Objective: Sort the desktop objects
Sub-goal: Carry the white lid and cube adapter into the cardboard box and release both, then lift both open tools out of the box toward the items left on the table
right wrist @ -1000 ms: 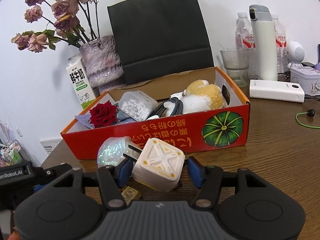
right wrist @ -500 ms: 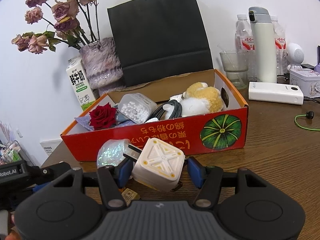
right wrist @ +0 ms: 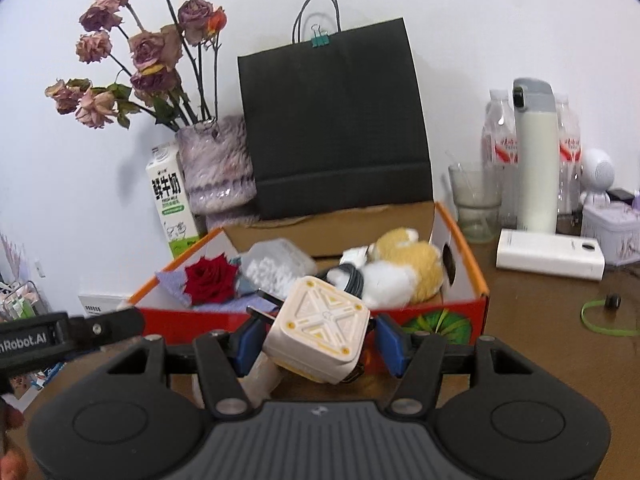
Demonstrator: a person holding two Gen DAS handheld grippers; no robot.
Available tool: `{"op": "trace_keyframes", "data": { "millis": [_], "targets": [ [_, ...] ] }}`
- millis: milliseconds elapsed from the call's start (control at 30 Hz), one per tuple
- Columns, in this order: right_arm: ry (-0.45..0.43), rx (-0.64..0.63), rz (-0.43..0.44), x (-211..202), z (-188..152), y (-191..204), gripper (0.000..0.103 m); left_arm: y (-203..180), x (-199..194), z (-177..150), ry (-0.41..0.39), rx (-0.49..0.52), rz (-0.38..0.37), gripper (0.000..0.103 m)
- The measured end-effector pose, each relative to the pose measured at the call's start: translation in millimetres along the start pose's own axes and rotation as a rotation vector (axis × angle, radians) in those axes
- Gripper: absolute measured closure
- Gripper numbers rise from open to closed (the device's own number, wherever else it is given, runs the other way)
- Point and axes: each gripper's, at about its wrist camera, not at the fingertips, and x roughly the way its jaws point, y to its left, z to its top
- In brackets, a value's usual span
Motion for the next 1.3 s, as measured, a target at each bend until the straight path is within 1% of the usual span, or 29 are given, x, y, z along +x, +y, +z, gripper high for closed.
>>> {"op": "trace_keyframes", "data": {
  "millis": [100,200,467,667,800,833,867,900,933,967,1033,1067,1100,1133,1200,1300],
  "targets": [
    [-0.006,-0.003,0.001,11,8,-6,0.044,-14,17,8,-0.017,0.036,0.003,0.063],
    [-0.008,-0.012,0.001,27,16,-11,0.044,-21,39,13,-0.015,0.056,0.008,0.063],
    [0.013,-0.045,-0.016,74,29,-20,0.044,-22,95,25,-0.011,0.104,0.045,0.062],
    [0.03,-0.078,-0.025,96,32,-21,0.044,-17,116,31,-0.014,0.144,0.077,0.062],
    [0.054,-0.078,-0.046,101,28,-24,0.041,-16,123,26,0.013,0.188,0.094,0.061],
    [0.055,-0.083,-0.051,101,26,-24,0.038,-16,123,23,0.011,0.197,0.102,0.059],
    [0.052,-0.085,-0.056,100,26,-24,0.037,-17,122,22,0.006,0.209,0.114,0.053],
    [0.046,-0.086,-0.059,99,26,-24,0.031,-19,121,21,-0.002,0.217,0.122,0.043],
    [0.038,-0.088,-0.062,99,26,-23,0.023,-20,119,21,-0.01,0.218,0.122,0.038],
    [0.029,-0.088,-0.071,98,25,-24,0.021,-20,117,20,-0.022,0.217,0.133,0.033],
    [0.017,-0.082,-0.087,96,26,-26,0.013,-19,114,20,-0.043,0.21,0.157,0.021],
    [0.016,-0.075,-0.088,95,26,-28,0.01,-17,112,20,-0.051,0.193,0.155,0.005],
    [0.013,-0.065,-0.087,95,26,-30,0.005,-15,110,21,-0.059,0.176,0.149,0.0],
    [0.008,-0.059,-0.084,94,26,-30,0.001,-14,107,22,-0.074,0.158,0.147,0.0],
    [-0.01,-0.06,-0.081,91,26,-30,0.0,-13,103,23,-0.09,0.144,0.133,0.0],
    [-0.029,-0.066,-0.082,88,26,-28,0.0,-16,100,22,-0.109,0.15,0.123,0.0]
  ]
}}
